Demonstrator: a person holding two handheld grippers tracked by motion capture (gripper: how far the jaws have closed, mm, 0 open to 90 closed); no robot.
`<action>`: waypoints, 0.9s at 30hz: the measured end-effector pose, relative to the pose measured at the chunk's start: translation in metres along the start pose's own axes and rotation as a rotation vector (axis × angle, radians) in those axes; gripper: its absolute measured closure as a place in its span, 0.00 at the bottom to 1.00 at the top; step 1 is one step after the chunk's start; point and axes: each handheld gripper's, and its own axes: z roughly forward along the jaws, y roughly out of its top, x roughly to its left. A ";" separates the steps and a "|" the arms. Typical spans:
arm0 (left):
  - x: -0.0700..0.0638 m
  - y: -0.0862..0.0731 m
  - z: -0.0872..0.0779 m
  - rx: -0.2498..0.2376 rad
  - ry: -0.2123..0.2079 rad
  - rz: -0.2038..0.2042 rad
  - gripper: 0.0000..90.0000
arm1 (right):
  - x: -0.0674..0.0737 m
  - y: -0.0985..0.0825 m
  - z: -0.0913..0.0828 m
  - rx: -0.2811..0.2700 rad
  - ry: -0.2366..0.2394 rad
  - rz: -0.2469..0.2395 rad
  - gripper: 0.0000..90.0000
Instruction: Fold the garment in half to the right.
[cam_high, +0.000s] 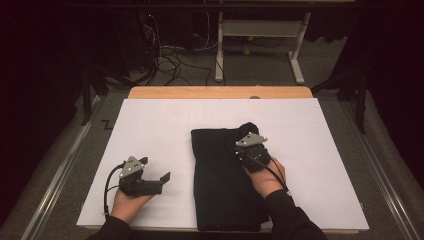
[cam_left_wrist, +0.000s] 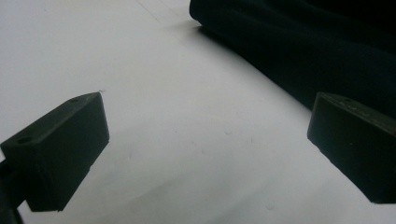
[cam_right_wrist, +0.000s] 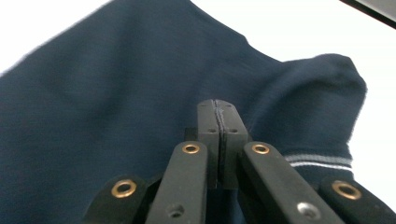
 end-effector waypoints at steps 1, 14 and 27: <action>0.000 0.000 -0.003 -0.008 0.000 0.003 0.00 | -0.005 -0.002 0.002 0.010 -0.013 0.015 1.00; 0.004 0.000 -0.009 -0.031 0.013 -0.019 0.00 | -0.067 -0.086 -0.026 -0.044 -0.098 0.211 1.00; 0.006 -0.002 -0.013 -0.027 0.020 -0.027 0.00 | -0.086 -0.152 -0.098 -0.297 -0.038 0.365 0.98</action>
